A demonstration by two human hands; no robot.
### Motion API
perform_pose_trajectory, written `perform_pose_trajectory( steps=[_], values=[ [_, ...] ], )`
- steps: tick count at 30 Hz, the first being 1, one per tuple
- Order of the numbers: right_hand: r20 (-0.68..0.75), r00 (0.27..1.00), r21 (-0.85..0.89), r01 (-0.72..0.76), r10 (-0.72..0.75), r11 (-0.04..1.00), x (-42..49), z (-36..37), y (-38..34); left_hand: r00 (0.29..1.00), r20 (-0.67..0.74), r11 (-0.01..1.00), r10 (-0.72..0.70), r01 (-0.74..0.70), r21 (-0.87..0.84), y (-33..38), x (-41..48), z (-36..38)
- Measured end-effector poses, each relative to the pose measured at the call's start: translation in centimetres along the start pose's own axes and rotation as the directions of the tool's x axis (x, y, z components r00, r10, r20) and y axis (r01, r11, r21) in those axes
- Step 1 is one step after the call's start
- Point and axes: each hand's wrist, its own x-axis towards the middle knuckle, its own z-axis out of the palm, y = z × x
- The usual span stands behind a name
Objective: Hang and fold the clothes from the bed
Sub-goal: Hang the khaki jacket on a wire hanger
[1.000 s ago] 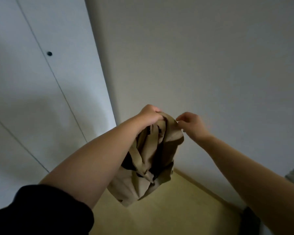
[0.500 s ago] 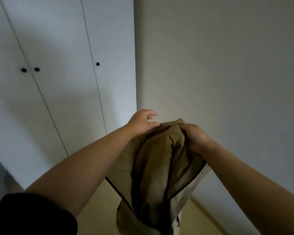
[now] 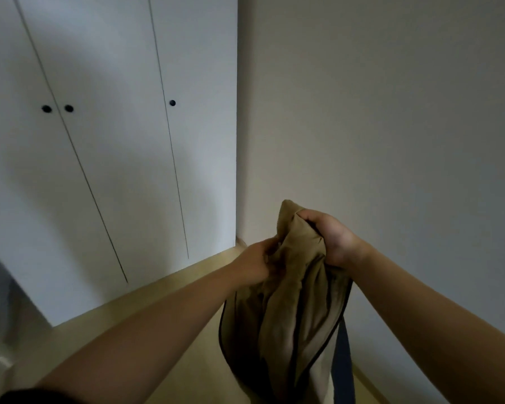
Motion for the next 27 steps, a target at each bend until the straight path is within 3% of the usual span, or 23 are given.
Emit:
perform_pose_trajectory(
  steps=[3,7,11,16,19,22,23,25,27],
  values=[
    [-0.019,1.000,-0.033,-0.013,0.012,0.999,-0.7,-1.1,-0.6,0.996,0.085,0.999,-0.008,0.011,-0.030,-0.1,0.5,0.7],
    [-0.001,0.999,-0.030,0.032,-0.032,0.999,-1.5,-2.5,-0.8,0.999,0.045,1.000,-0.011,0.012,-0.021,-0.1,1.0,1.0],
    [0.035,0.997,-0.037,0.063,-0.061,0.997,-2.2,-3.1,-1.3,0.985,0.162,0.997,0.061,-0.052,-0.057,-0.5,1.5,-0.7],
    [0.074,0.987,0.032,0.141,-0.143,0.989,-2.2,-3.0,-1.5,0.979,0.011,0.967,0.203,-0.203,0.156,-1.2,1.3,-0.7],
    [0.130,0.989,0.117,0.053,-0.068,0.992,-1.9,-2.2,-1.7,0.975,0.059,0.976,0.213,-0.216,0.042,-1.0,0.6,0.7],
    [0.147,0.988,0.088,0.028,-0.041,0.996,-1.8,-1.7,-1.7,0.983,0.140,0.958,0.119,-0.077,-0.278,-0.2,0.0,2.4],
    [0.132,0.990,0.076,0.040,-0.050,0.996,-1.7,-1.7,-1.7,0.985,0.145,0.954,0.092,-0.046,-0.298,0.2,0.0,3.1],
    [0.070,0.994,0.065,0.077,-0.082,0.995,-1.7,-1.7,-1.6,0.993,0.120,0.994,-0.001,0.015,-0.110,1.1,0.3,4.2],
    [0.031,0.992,0.051,0.118,-0.119,0.992,-1.7,-2.2,-1.8,0.997,-0.009,0.989,-0.079,0.080,0.124,0.8,0.8,4.6]
  ],
)
